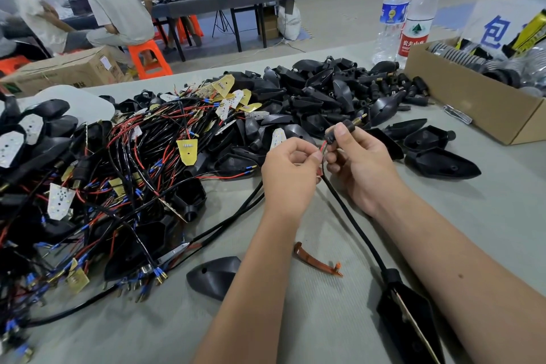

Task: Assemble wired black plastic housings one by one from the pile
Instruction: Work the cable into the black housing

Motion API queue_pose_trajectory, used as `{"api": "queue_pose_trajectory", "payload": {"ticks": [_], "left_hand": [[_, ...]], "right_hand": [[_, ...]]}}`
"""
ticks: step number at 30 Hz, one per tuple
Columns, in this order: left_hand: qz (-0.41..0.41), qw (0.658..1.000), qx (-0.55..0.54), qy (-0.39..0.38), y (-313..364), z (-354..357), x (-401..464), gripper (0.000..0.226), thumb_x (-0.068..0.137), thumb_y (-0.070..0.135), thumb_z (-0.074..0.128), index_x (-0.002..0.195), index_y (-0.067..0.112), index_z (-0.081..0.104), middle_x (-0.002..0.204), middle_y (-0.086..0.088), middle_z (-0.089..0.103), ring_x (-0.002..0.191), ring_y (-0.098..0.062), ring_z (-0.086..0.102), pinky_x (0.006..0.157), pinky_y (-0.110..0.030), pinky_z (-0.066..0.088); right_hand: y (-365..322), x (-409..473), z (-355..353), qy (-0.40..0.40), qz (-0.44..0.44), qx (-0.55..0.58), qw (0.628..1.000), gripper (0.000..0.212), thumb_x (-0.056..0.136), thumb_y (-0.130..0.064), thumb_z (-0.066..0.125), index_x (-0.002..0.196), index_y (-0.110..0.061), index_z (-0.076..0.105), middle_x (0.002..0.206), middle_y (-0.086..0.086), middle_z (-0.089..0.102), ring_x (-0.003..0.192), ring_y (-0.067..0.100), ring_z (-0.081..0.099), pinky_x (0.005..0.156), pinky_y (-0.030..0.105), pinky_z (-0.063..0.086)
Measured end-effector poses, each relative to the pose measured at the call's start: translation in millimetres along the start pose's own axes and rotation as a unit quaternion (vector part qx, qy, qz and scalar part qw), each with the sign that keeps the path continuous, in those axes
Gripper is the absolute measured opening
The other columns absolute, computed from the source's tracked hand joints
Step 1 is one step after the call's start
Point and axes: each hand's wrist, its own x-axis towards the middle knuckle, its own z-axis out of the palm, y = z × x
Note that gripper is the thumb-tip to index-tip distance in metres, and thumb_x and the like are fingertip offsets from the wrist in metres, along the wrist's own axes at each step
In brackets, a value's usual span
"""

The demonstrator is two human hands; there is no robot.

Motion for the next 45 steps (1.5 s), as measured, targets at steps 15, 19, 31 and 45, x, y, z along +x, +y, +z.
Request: {"api": "queue_pose_trajectory", "payload": {"ticks": [15, 19, 31, 45], "left_hand": [[-0.022, 1.000, -0.010, -0.012, -2, -4, 4, 0.017, 0.097, 0.005, 0.065, 0.083, 0.014, 0.066, 0.067, 0.000, 0.066, 0.059, -0.014, 0.065, 0.072, -0.041, 0.059], [-0.033, 0.999, -0.005, -0.009, -5, -6, 3, 0.017, 0.098, 0.006, 0.063, 0.083, 0.013, 0.065, 0.067, 0.000, 0.066, 0.058, -0.013, 0.066, 0.066, -0.036, 0.055], [-0.049, 0.995, -0.083, -0.027, -1, -6, 3, 0.005, 0.093, 0.006, 0.073, 0.091, 0.010, 0.071, 0.072, -0.003, 0.074, 0.059, -0.013, 0.068, 0.060, -0.021, 0.056], [-0.154, 0.983, -0.088, -0.037, 1, -21, 4, 0.017, 0.093, -0.003, 0.069, 0.080, 0.007, 0.073, 0.087, -0.014, 0.071, 0.072, -0.022, 0.070, 0.061, -0.024, 0.059]], "right_hand": [[-1, 2, -2, 0.026, -0.035, 0.005, 0.999, 0.019, 0.105, -0.016, 0.057, 0.121, -0.013, 0.068, 0.091, 0.014, 0.066, 0.067, 0.017, 0.063, 0.058, 0.023, 0.052], [-3, 1, -4, 0.029, -0.021, 0.021, 0.999, 0.034, 0.111, -0.024, 0.043, 0.109, -0.013, 0.075, 0.098, 0.013, 0.075, 0.067, 0.017, 0.065, 0.053, 0.024, 0.049], [-1, -1, -2, 0.024, -0.033, -0.046, 0.998, 0.026, 0.106, -0.018, 0.054, 0.100, -0.009, 0.078, 0.086, 0.007, 0.066, 0.067, 0.012, 0.055, 0.052, 0.022, 0.041], [-3, 3, -1, 0.107, -0.031, 0.057, 0.992, 0.030, 0.111, -0.017, 0.045, 0.089, -0.008, 0.063, 0.082, 0.013, 0.073, 0.055, 0.012, 0.051, 0.046, 0.020, 0.043]]}}
